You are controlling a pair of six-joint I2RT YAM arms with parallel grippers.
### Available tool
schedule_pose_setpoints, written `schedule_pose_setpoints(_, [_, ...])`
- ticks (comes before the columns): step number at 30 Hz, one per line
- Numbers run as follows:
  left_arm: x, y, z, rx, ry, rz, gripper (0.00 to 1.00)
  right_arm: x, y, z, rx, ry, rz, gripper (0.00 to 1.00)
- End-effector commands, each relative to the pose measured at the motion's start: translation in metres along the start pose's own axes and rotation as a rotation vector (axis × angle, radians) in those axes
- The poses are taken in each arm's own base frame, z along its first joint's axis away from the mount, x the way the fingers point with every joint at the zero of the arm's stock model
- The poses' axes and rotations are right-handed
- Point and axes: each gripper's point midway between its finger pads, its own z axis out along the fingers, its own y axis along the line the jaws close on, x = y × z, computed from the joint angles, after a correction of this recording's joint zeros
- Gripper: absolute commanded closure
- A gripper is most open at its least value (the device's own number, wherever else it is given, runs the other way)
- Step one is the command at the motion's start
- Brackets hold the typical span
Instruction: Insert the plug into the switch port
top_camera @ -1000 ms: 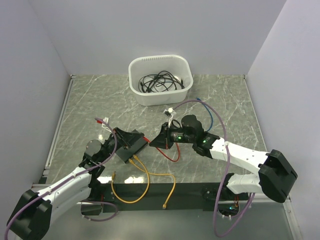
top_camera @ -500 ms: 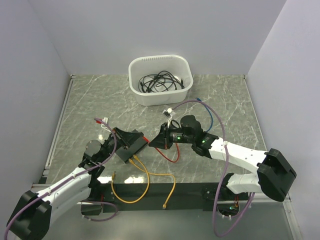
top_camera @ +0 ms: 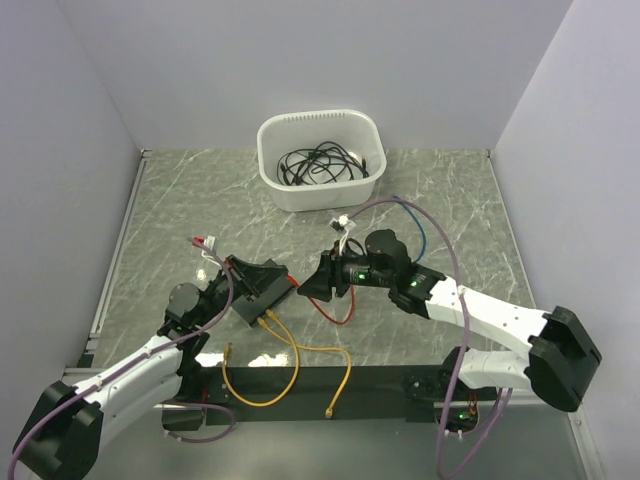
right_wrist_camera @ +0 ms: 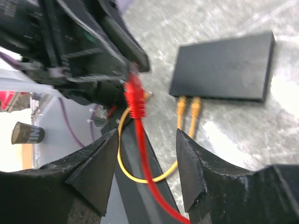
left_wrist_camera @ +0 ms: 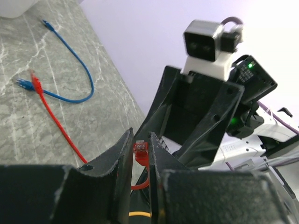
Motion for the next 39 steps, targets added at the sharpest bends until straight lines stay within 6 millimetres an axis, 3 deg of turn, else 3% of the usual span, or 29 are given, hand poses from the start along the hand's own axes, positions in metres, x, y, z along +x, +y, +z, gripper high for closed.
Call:
schedule_pose_setpoints(1, [-0.001, -0.023, -0.005, 0.114, -0.004, 0.059, 1.0, -0.039, 0.031, -0.016, -0.065, -0.105, -0.086, 0.4])
schedule_pose_setpoints(3, [-0.001, -0.033, -0.008, 0.167, -0.004, 0.072, 0.99, -0.041, 0.04, -0.019, -0.12, -0.107, -0.09, 0.4])
schedule_pose_setpoints(7, [0.002, -0.035, -0.009, 0.184, 0.009, 0.082, 0.99, -0.037, 0.047, -0.018, -0.181, -0.095, -0.082, 0.46])
schedule_pose_setpoints(19, [0.004, -0.038, -0.012, 0.206, 0.012, 0.095, 1.0, -0.036, 0.042, -0.003, -0.199, -0.074, -0.058, 0.55])
schedule_pose_setpoints(39, [0.006, -0.035, -0.011, 0.186, 0.009, 0.099, 1.0, -0.036, 0.041, 0.005, -0.212, -0.063, -0.027, 0.7])
